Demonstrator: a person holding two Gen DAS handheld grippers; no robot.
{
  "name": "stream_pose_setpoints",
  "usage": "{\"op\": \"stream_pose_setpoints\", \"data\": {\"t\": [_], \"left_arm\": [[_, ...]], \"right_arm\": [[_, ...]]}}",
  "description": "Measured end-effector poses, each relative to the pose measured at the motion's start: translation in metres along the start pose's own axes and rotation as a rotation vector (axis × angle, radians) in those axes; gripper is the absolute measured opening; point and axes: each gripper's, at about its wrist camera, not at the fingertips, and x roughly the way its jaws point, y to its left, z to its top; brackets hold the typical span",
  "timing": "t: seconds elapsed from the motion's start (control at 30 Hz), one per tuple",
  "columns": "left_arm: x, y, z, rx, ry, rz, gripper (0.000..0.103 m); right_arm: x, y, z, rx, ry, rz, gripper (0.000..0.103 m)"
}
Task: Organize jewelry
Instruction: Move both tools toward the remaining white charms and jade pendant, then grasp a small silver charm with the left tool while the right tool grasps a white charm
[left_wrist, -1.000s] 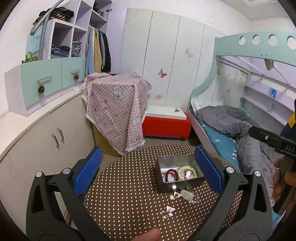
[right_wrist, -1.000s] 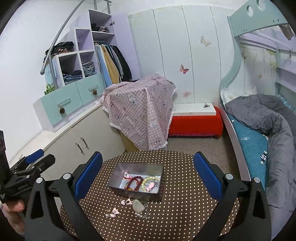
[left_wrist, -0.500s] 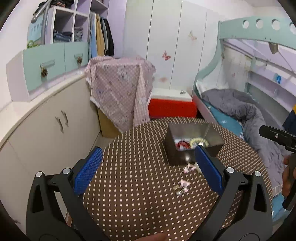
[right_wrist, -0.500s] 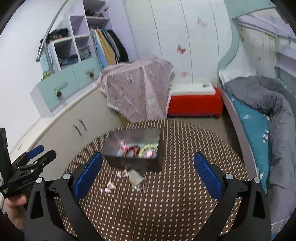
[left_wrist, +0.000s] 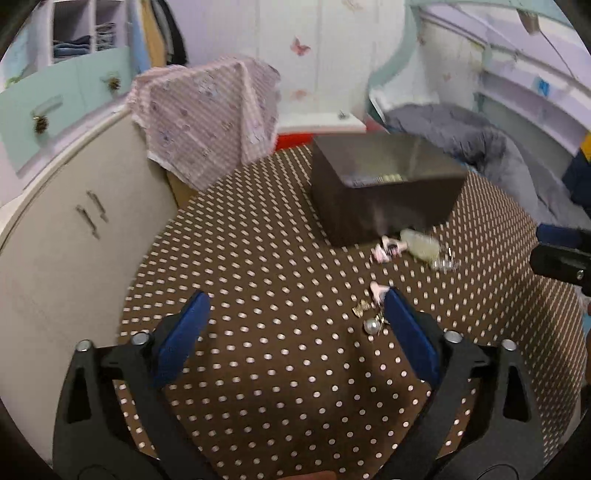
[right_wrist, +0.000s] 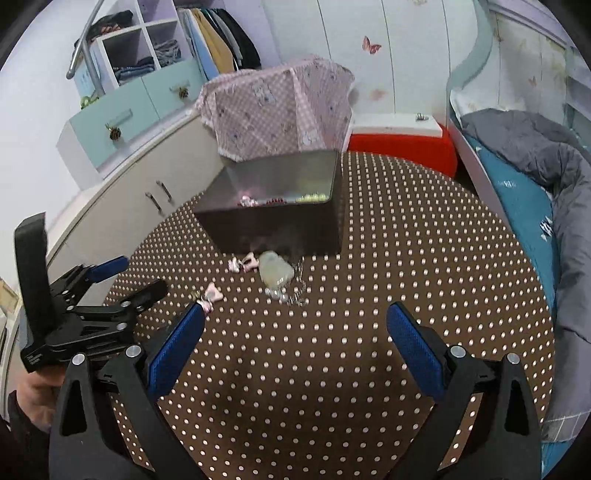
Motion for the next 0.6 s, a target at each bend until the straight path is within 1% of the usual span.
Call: {"op": "stream_pose_setpoints", "data": {"t": [0.2,0.27,0.3,0.37,0.4,0.43,0.47,0.5,0.53,0.6], "left_arm": [[0.022,-0.003,-0.003,0.031,0.053,-0.027,0.084],[0.027,-0.007,-0.002,0.054,0.067,-0.037,0.079],[0.028,-0.008,-0.002,0.057,0.067,-0.047,0.076],[0.031,-0.008,0.002,0.052,0.073,-0.075,0.064],[0.034,-0.008,0.003,0.054,0.084,-0.084,0.052],[0.036,-0.008,0.003,0.059,0.094,-0.092,0.046],[0.037,-0.009,0.004,0.064,0.093,-0.094,0.045],[0.036,-0.01,0.004,0.067,0.093,-0.101,0.038],[0.035,-0.011,0.004,0.079,0.094,-0.112,0.036],[0.034,-0.012,0.003,0.089,0.092,-0.114,0.036]], "right_arm": [[0.012,0.001,-0.008,0.005,0.041,0.004,0.095],[0.017,0.003,-0.009,0.006,0.052,0.008,0.095],[0.018,0.004,-0.01,0.004,0.057,0.009,0.095],[0.021,0.007,-0.012,-0.002,0.064,0.012,0.095],[0.022,0.007,-0.013,-0.004,0.068,0.014,0.095],[0.023,0.008,-0.014,-0.004,0.071,0.015,0.095],[0.024,0.009,-0.015,-0.005,0.072,0.016,0.095],[0.024,0.009,-0.015,-0.006,0.073,0.017,0.095],[0.025,0.01,-0.015,-0.006,0.074,0.018,0.095],[0.025,0.011,-0.015,-0.007,0.075,0.019,0.095]]}}
